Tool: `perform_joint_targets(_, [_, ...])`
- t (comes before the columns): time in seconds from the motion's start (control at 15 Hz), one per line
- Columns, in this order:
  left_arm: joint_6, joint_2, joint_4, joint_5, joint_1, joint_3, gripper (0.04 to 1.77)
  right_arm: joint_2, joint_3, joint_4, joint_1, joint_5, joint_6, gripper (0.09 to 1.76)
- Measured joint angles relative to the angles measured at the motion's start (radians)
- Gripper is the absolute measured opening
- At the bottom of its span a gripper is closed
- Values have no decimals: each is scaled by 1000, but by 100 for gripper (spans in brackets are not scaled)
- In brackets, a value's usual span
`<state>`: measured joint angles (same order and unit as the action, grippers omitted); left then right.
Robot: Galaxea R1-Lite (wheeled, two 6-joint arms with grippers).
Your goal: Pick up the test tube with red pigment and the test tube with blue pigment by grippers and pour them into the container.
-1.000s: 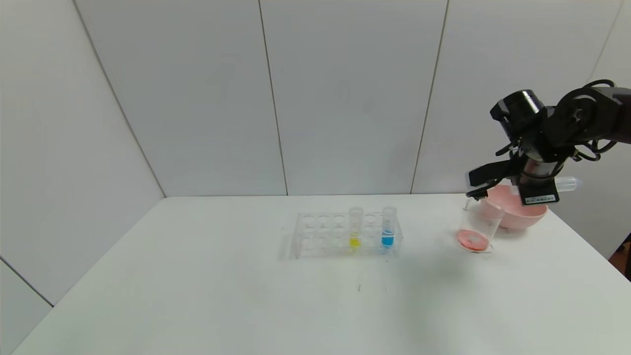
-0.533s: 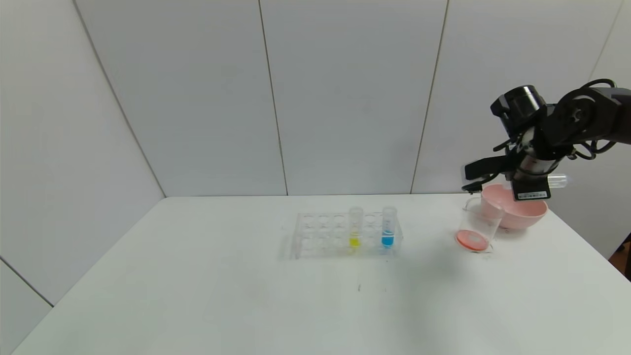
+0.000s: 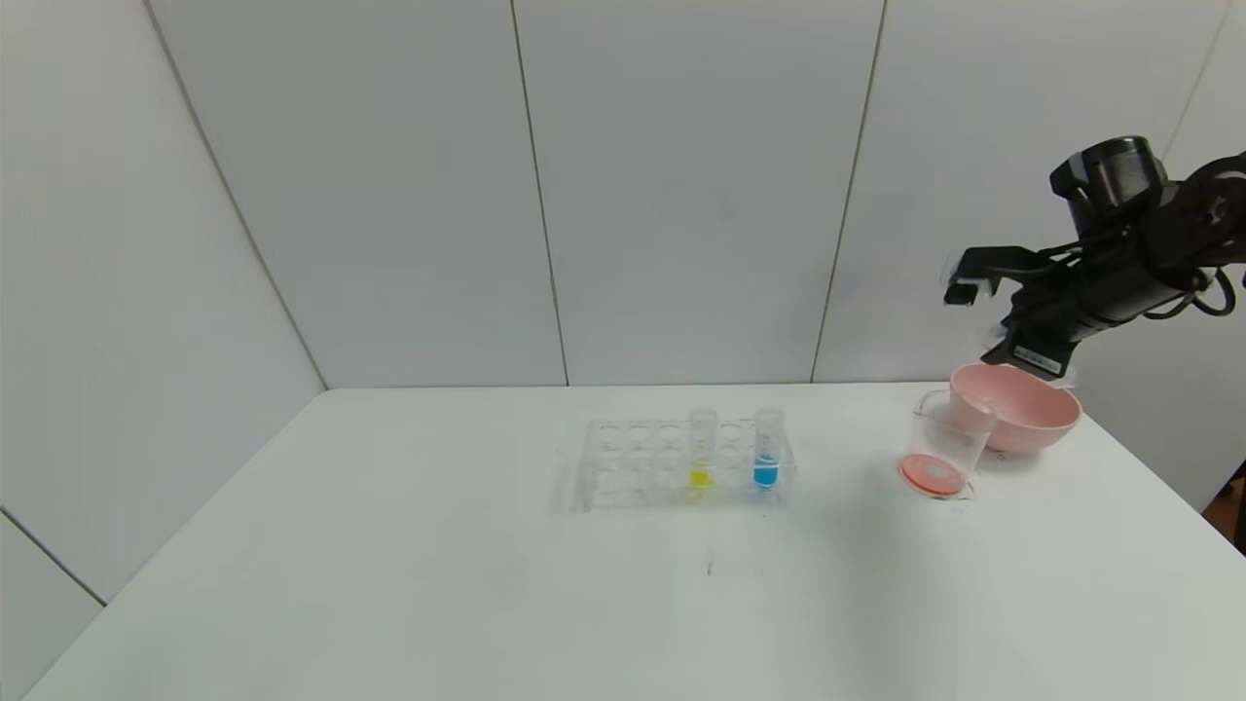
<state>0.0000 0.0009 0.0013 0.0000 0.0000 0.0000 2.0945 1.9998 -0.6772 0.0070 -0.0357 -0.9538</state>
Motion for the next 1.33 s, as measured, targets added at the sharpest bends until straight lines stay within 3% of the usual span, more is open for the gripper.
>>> perform_joint_targets(0.2, [0,0,-1,0,0,0,176,-7,-14,115,-56,-369,149,51])
perform_joint_targets(0.27, [0,0,-1,0,0,0,176,-11,-49,193,-83,-441,196,51])
perform_joint_targets(0.6, [0,0,0,0,0,0,176,-93,-340,689,-138,-480,658,51])
perform_joint_targets(0.8, [0,0,-1,0,0,0,176,-153,-557,1007,-168,-476,832,51])
perform_joint_targets(1.0, [0,0,0,0,0,0,176,-205,-774,1267,-225,-454,892,51])
perform_joint_targets(1.33, [0,0,0,0,0,0,176,-256,-1009,1461,-319,-447,929,51])
